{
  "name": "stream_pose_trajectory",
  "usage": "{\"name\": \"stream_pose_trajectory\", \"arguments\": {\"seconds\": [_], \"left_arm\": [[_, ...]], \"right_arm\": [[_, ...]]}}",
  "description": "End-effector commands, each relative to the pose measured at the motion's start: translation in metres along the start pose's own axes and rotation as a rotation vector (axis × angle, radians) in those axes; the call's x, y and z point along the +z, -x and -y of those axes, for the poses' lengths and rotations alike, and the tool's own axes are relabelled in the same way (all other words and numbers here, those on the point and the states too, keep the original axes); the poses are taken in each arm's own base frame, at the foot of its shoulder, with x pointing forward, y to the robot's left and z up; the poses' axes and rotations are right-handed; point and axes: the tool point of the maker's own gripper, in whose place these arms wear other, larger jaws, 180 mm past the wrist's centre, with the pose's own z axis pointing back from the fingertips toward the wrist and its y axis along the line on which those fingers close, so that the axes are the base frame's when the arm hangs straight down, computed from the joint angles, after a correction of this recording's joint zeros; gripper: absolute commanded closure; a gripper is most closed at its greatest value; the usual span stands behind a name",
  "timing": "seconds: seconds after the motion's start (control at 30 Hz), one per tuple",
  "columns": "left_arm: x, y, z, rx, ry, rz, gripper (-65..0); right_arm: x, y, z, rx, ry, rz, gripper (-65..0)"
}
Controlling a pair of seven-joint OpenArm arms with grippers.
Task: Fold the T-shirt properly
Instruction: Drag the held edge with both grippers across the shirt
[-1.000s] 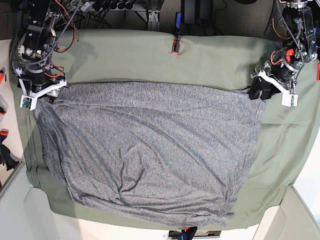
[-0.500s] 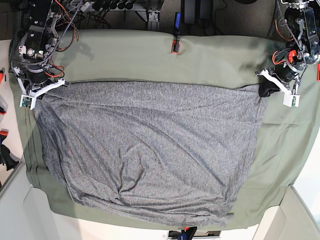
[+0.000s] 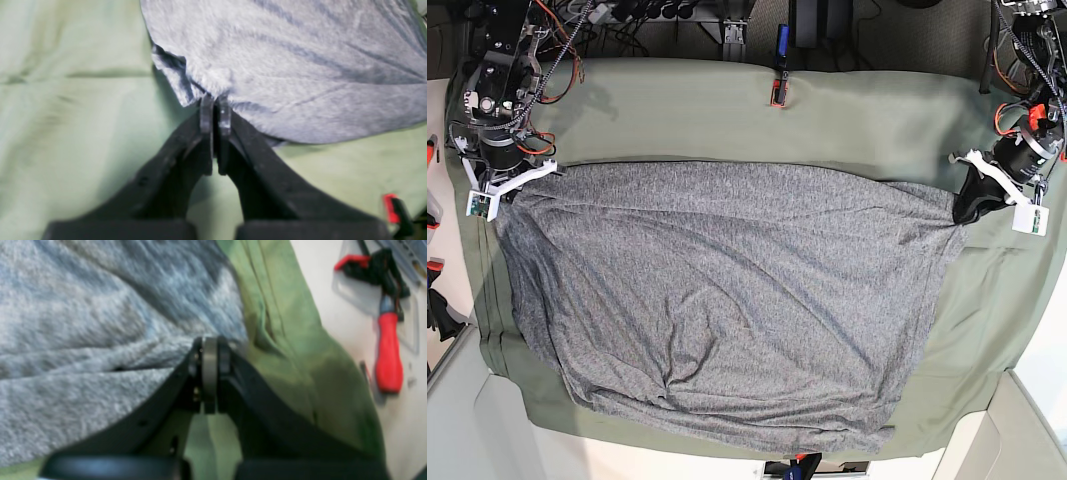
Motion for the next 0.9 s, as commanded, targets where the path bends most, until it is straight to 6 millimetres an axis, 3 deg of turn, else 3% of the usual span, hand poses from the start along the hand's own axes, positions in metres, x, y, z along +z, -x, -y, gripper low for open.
{"name": "stream_pose_trajectory", "arguments": {"seconds": [0.0,0.2,0.4,0.63,0.87], "left_arm": [[0.001,-0.022,-0.002,-0.037,0.004,0.059,0.0],[-0.013,-0.052,-0.029,-0.062,-0.035,0.101,0.0],[-0.054,-0.063,-0.041,-0.073,-0.013,0.051,0.0],[-0.098,-0.073,-0.047,-0.114,-0.021,-0.005,0.0],[-0.121,-0.075,-0.055,-0.123,-0.033,-0.040,0.0]], "right_arm": [[0.001,-0.020,0.003,0.014,0.004,0.072,0.0],[-0.006,-0.058,0.004,0.010,0.016,0.148,0.0],[-0.019,-0.095,0.017,0.023,0.043,0.202,0.0],[-0.062,-0.093,0.012,-0.005,0.010,0.122,0.0],[-0.080,-0.096,0.009,-0.009,-0.013,0.108,0.0]]}}
